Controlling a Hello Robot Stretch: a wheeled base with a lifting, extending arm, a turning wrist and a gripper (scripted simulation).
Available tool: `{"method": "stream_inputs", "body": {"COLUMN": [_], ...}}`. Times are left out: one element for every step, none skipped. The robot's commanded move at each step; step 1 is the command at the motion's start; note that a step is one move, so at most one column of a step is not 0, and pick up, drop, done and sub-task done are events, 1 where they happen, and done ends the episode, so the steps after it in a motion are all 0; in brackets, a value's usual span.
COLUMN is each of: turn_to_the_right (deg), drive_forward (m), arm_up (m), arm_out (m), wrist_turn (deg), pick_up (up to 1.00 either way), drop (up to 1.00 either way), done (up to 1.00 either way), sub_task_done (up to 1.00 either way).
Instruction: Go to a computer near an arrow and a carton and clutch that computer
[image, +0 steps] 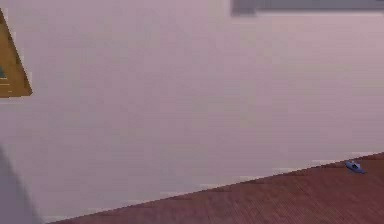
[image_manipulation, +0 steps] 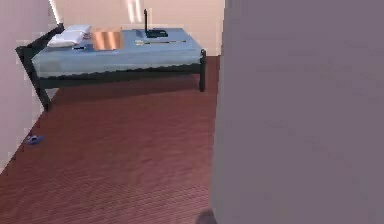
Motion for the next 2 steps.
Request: {"method": "stream_inputs", "body": {"turn_to_the_right": [-12.0, 0.0], "drive_forward": [0.0, 0.15], "arm_up": [0.0, 0.0], "arm_out": [0.0, 0.0], "wrist_turn": [0.0, 0.0], "pick_up": [0.0, 0.0], "drop": [0.0, 0.0], "done": [0.0, 0.0], "sub_task_done": [0.0, 0.0]}}
